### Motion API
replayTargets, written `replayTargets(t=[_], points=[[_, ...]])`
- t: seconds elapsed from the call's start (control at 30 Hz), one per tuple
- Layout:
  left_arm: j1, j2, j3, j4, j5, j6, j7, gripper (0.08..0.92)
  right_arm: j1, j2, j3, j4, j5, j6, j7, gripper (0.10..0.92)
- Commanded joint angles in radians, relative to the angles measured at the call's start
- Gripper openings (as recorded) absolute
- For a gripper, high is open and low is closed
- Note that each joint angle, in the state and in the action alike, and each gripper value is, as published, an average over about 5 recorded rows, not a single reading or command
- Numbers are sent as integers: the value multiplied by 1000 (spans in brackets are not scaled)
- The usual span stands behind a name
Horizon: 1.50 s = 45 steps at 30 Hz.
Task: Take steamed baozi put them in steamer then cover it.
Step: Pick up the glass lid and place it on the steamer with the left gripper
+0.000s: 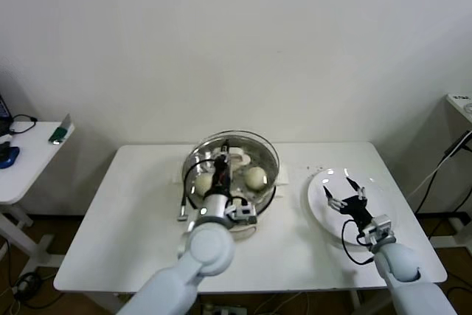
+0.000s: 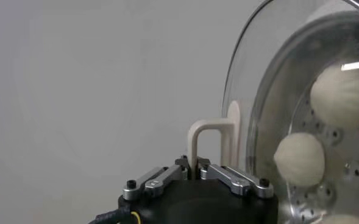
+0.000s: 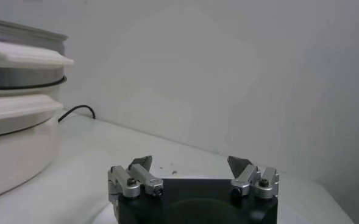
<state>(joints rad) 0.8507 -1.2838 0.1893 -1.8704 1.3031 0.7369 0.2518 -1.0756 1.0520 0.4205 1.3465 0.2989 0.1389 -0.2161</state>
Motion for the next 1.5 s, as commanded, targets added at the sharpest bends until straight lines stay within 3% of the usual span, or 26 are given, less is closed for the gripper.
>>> replayTargets(t=[0.03,1.5], points=[[-33,-92,26,98,26,48,-18,148,-3,2,9,2,-4,2,-1,823],[-39,-67,8,198,49,-7,-36,148,2,5,18,-1,-18,5,-7,823]])
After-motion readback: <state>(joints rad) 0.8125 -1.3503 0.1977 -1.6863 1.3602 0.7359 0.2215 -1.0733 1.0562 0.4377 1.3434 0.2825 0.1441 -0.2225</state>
